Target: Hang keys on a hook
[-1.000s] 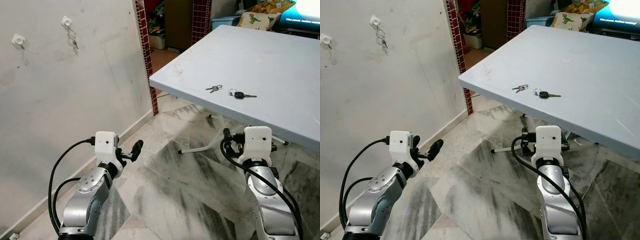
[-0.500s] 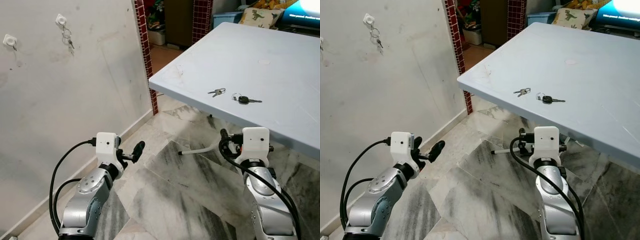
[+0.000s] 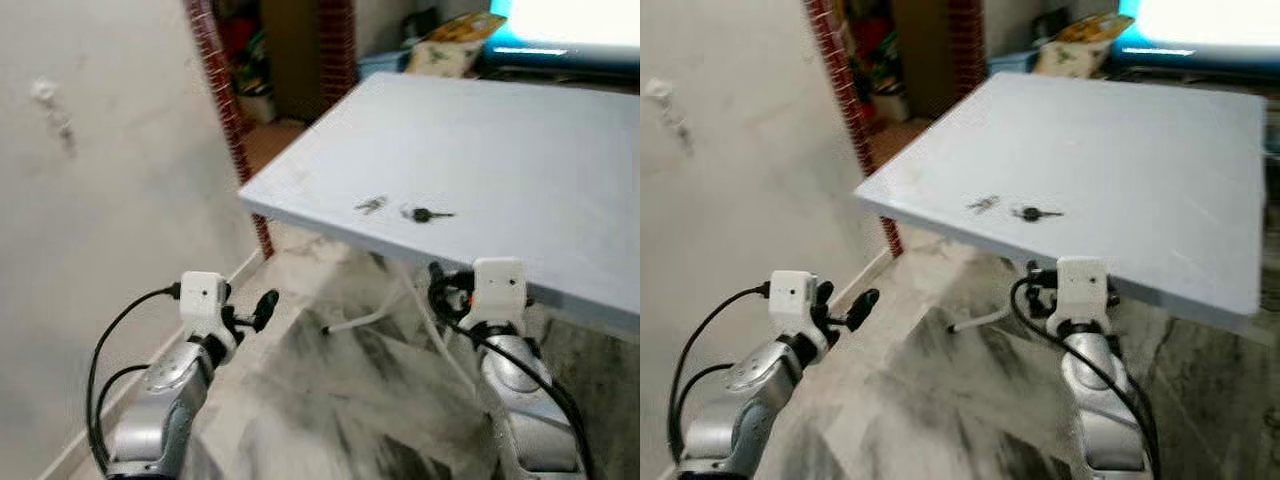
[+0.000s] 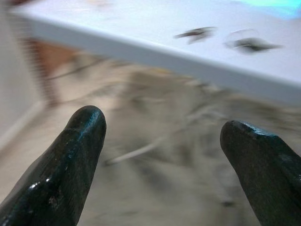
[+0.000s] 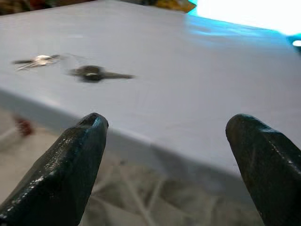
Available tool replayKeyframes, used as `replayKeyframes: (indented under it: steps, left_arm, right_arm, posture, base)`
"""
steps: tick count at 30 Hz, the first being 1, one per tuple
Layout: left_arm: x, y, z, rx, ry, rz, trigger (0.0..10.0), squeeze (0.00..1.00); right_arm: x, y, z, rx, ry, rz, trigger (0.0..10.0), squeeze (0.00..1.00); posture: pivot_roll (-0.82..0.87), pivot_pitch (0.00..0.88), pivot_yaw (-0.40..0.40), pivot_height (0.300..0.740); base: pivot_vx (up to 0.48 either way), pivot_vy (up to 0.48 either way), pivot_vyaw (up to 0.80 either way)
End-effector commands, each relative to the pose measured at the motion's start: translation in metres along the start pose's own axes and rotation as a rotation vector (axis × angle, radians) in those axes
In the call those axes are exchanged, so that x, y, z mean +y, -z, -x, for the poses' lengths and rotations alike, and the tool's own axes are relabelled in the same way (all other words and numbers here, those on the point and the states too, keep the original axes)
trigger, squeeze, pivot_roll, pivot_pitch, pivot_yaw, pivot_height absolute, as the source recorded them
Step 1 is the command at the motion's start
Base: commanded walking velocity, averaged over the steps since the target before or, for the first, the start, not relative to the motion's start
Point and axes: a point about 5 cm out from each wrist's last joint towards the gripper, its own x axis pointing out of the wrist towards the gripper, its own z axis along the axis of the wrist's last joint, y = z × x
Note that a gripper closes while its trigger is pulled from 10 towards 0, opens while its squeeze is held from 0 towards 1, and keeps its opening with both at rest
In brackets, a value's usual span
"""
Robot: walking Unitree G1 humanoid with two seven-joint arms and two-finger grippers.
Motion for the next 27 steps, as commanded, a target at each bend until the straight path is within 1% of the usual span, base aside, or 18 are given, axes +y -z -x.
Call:
replayKeyframes:
  steps: [1,4,27]
  left_arm:
    - [0.0175,-0.0015,0.0079,0.004,-0.063,-0.016,10.0,0.0]
    - [0.0172,-0.0014,0.0078,0.004,-0.06,-0.014,10.0,0.0]
    - [0.0166,0.0,0.0077,0.015,-0.055,-0.011,10.0,0.0]
  right_arm:
    - [0.0161,-0.0073,-0.0003,-0.027,-0.05,-0.027,10.0,0.0]
    - [0.016,-0.0074,-0.0002,-0.028,-0.05,-0.029,10.0,0.0]
    - [0.0214,-0.0065,0.0012,-0.029,-0.065,-0.024,10.0,0.0]
  posture:
    - [-0.09,0.0,0.124,0.74]
    - [-0.09,0.0,0.124,0.74]
    - [-0.08,0.0,0.131,0.74]
  base:
    - [0.319,0.0,0.0]
    - [0.319,0.0,0.0]
    - [0.439,0.0,0.0]
